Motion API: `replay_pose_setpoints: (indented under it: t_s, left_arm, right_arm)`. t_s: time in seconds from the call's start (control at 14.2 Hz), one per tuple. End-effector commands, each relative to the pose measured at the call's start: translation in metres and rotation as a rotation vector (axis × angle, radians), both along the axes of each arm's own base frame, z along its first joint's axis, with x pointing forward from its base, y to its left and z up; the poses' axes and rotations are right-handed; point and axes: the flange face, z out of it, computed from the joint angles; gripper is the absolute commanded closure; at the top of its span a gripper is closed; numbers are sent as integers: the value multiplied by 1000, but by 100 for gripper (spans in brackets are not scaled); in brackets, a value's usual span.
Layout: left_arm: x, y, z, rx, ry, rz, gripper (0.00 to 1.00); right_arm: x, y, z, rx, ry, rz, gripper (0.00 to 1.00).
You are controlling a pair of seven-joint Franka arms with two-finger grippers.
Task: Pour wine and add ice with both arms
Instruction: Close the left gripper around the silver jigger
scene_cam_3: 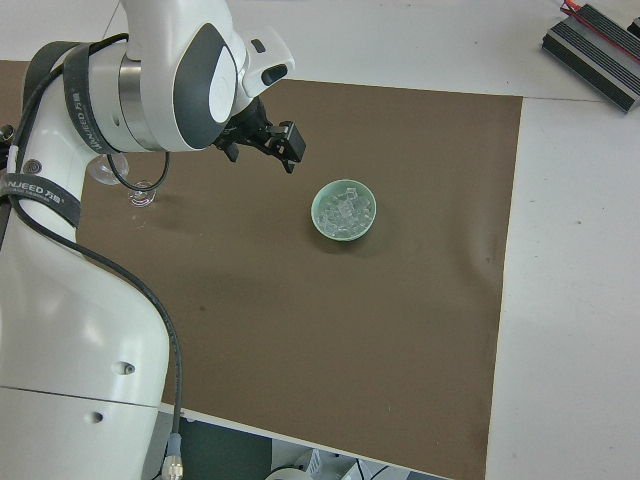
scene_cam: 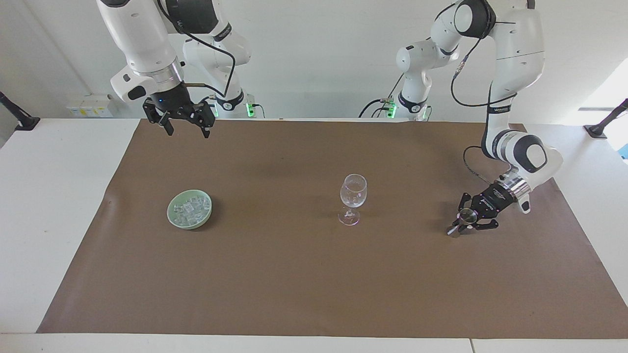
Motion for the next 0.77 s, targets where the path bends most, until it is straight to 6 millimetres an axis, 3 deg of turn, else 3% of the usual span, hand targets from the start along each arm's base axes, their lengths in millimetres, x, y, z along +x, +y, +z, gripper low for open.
replay_pose_setpoints:
  t_s: [0.0, 0.35, 0.7]
  left_arm:
    - [-5, 1, -4, -1, 4, 23, 100]
    - [0, 3, 5, -27, 10, 27, 100]
    - [17, 6, 28, -52, -3, 24, 100]
  right_arm:
    - [-4, -4, 1, 22, 15, 19, 0]
    - [-4, -4, 1, 22, 15, 17, 0]
    - [-4, -4, 1, 22, 15, 17, 0]
